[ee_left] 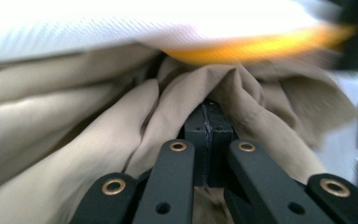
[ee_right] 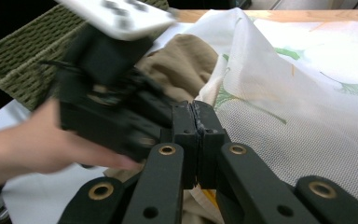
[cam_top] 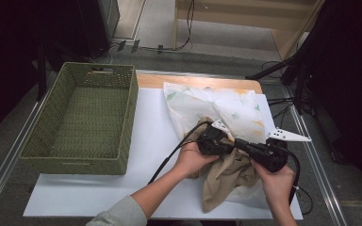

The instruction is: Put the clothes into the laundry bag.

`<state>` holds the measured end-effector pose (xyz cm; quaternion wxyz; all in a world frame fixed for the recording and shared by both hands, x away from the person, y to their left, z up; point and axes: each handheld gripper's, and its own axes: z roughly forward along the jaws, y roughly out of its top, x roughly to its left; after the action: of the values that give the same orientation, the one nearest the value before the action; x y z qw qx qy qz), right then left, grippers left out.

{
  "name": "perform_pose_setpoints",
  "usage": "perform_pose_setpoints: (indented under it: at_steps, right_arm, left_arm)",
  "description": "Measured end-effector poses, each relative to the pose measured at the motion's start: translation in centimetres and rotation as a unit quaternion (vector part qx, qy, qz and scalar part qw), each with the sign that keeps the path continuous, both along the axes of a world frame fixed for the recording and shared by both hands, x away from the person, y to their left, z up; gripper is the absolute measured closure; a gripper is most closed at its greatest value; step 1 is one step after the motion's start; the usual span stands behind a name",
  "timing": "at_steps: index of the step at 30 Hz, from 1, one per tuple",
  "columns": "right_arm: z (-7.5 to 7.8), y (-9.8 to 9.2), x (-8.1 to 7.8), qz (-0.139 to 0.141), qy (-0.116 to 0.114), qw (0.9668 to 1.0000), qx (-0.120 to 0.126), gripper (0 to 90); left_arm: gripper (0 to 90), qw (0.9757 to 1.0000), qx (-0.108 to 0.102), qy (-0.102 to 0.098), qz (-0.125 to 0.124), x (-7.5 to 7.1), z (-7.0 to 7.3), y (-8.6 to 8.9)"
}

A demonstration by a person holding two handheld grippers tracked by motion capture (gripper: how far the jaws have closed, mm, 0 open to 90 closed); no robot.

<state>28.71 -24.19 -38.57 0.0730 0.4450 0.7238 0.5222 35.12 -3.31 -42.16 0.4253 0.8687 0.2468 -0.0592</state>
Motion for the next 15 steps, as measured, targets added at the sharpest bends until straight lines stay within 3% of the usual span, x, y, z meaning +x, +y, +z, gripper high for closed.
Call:
perform_pose_setpoints:
  at_steps: [2, 9, 15]
  right_arm:
    - [-0.1, -0.1, 0.0, -0.001, 0.001, 1.0000, 0.000, 89.5]
    - [-0.1, -0.2, 0.2, 0.000, 0.004, 1.0000, -0.001, 89.1]
    - [-0.3, -0.2, 0.3, 0.002, 0.006, 1.0000, -0.002, 89.0]
  left_arm:
    - [82.8, 0.9999, -0.003, 0.007, -0.009, -0.3, 0.5, 1.0]
    - [54.8, 0.9996, 0.000, -0.012, -0.024, -1.1, 2.2, 4.3]
    - [46.9, 0.9996, -0.003, -0.016, -0.022, -1.3, 3.2, 6.8]
